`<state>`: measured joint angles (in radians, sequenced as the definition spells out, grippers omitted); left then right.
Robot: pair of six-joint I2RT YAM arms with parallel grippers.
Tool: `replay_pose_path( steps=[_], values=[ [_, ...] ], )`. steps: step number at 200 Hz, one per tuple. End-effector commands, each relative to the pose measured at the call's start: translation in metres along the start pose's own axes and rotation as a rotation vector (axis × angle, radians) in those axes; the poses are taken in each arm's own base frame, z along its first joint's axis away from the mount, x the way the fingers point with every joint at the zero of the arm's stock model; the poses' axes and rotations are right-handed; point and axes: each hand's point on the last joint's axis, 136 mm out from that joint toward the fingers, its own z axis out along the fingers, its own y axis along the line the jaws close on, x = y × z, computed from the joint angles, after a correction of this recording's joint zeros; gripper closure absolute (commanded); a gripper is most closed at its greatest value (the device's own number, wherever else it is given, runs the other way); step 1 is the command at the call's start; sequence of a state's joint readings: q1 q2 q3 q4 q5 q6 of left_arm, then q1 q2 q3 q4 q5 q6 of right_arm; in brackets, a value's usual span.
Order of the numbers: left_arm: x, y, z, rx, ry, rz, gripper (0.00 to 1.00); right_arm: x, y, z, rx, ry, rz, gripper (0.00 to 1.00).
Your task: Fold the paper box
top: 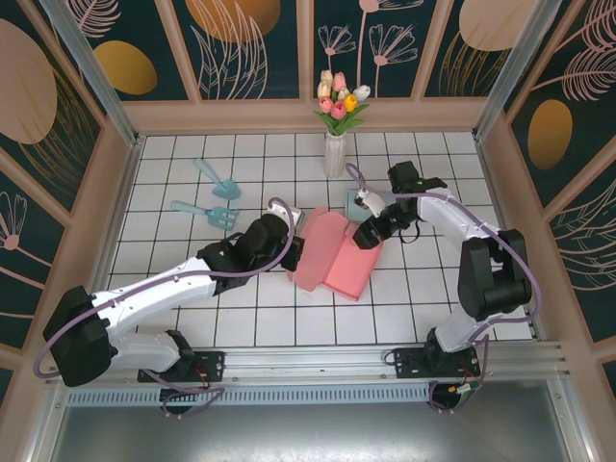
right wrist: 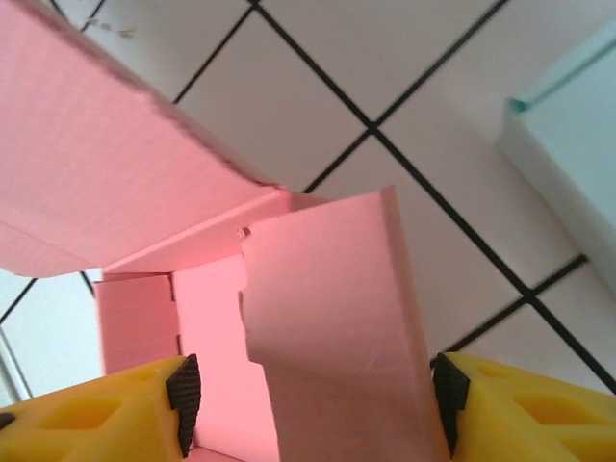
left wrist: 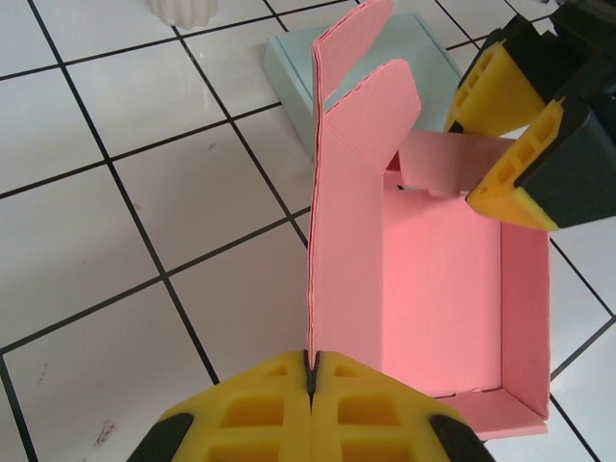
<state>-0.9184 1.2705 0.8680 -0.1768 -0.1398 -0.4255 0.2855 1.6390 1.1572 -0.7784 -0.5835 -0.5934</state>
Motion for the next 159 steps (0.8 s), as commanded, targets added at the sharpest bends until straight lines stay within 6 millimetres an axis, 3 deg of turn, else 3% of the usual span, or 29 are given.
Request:
replay_pose_path(
  steps=[1,40,77,92,142,159],
  values=[
    [-0.005,0.004,-0.003,-0.022,-0.017,-0.019,1.00,-0.002,0.016,0.004,-0.090,0.020,0.015,0.37],
    [-0.006,0.011,-0.003,-0.068,-0.010,-0.020,1.00,0.000,0.022,0.007,-0.081,0.036,-0.026,0.39],
    [-0.008,0.010,0.000,-0.073,-0.003,-0.028,1.00,0.001,0.008,0.009,0.109,0.055,-0.140,0.41],
    [-0.008,0.008,0.001,-0.065,-0.001,-0.033,1.00,0.003,0.012,0.013,0.146,0.060,-0.205,0.42],
    [-0.011,0.003,-0.001,-0.043,-0.001,-0.058,1.00,0.012,0.014,0.028,0.250,0.095,-0.330,0.72],
    [-0.011,0.000,-0.002,-0.024,0.001,-0.068,1.00,0.015,0.014,0.032,0.276,0.091,-0.363,0.74]
  ],
)
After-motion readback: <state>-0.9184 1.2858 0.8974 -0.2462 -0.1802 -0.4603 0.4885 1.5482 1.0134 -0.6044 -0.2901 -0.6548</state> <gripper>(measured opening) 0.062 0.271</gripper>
